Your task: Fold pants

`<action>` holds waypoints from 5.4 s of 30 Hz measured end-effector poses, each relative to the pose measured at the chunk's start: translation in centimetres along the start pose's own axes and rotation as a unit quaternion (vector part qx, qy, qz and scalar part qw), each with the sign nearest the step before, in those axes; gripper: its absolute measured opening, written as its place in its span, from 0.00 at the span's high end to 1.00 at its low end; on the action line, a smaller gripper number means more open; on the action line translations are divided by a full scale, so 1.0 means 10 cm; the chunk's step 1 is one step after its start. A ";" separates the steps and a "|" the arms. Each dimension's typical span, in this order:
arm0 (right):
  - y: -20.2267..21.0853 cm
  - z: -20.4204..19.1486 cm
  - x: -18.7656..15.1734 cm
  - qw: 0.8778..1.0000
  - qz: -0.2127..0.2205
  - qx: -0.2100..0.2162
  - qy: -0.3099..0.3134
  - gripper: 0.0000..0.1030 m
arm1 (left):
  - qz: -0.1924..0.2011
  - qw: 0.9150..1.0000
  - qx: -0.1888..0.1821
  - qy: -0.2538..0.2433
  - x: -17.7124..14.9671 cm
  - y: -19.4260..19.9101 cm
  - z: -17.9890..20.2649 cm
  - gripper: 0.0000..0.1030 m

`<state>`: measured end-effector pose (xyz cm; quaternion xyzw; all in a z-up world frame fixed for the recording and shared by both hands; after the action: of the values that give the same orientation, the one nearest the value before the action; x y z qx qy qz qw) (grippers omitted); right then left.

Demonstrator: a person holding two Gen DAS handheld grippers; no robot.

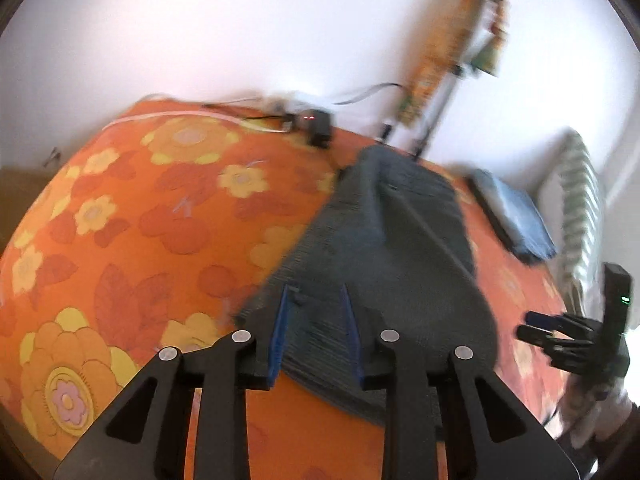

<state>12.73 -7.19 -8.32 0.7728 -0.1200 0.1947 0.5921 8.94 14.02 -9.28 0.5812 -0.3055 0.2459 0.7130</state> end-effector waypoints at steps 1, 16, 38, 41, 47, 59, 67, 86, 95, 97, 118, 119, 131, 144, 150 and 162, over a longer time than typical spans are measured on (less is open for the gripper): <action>-0.02 0.01 -0.07 1.000 -0.003 0.004 0.003 0.52 | -0.001 1.000 -0.011 -0.010 -0.03 0.02 0.12 0.63; -0.36 -0.14 -0.17 0.998 -0.008 0.056 0.028 0.52 | -0.064 0.977 -0.081 -0.186 -0.62 0.02 1.59 0.48; -0.57 -0.22 -0.17 0.997 -0.018 0.051 0.056 0.78 | -0.077 0.959 -0.049 -0.270 -0.80 -0.23 1.67 0.92; -0.50 -0.20 -0.12 0.997 -0.012 0.059 0.046 0.87 | -0.065 0.963 -0.055 -0.257 -0.73 -0.13 1.61 0.93; -0.33 -0.19 -0.09 0.995 0.017 0.043 0.091 0.90 | -0.054 0.965 -0.080 -0.243 -0.72 0.04 1.59 0.96; -0.10 -0.08 -0.23 0.992 -0.008 0.085 0.095 0.66 | -0.062 0.971 -0.113 -0.203 -0.71 0.16 1.42 0.82; -0.14 0.06 0.02 0.996 0.008 0.087 0.006 0.64 | -0.028 0.995 0.019 -0.098 -0.28 0.11 0.35 0.60; -0.30 0.24 0.59 0.988 0.016 0.118 -0.100 0.51 | -0.087 0.989 0.117 -0.020 -0.36 -0.50 -0.48 0.83; -0.55 0.60 1.33 0.984 0.043 0.108 -0.138 0.45 | -0.034 0.988 0.143 -0.040 -0.06 -0.19 -0.31 0.80; -0.67 0.70 1.46 0.981 0.039 0.112 -0.157 0.44 | -0.025 0.991 0.124 -0.046 0.03 -0.21 -0.15 0.80; -1.52 0.64 1.98 0.968 -0.011 0.169 -0.184 0.28 | -0.066 0.988 -0.012 -0.139 0.50 -1.55 1.23 0.80; -1.57 0.62 1.97 0.968 -0.015 0.172 -0.184 0.28 | -0.077 0.988 -0.005 -0.136 0.47 -1.59 1.19 0.80; -1.49 0.54 2.06 0.974 0.007 0.182 -0.131 0.71 | -0.070 0.988 0.046 -0.131 0.46 -1.50 0.90 0.80; -1.63 0.47 2.04 0.974 -0.002 0.183 -0.132 0.53 | -0.084 0.987 0.113 -0.082 0.51 -1.54 0.35 0.80; -1.49 0.45 2.08 0.976 0.013 0.184 -0.117 0.71 | -0.060 0.991 0.037 -0.112 0.66 -1.50 0.87 0.80; -0.93 0.06 2.11 0.980 0.081 0.180 -0.034 0.79 | -0.087 0.994 0.032 -0.057 0.53 -1.58 0.65 0.80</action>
<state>35.63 -4.25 -7.20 0.8603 -0.1651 0.2344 0.4216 22.78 4.41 -15.27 0.6411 -0.2862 0.1590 0.6941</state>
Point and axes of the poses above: each gripper's, at about its wrist camera, not at the fingertips, and y roughly against the way its jaws point, z to its right, x to its top, the point moved 8 cm from there along -y, roughly the way its jaws point, and after that the axes turned 14 degrees about -y, right-handed, at the moved point
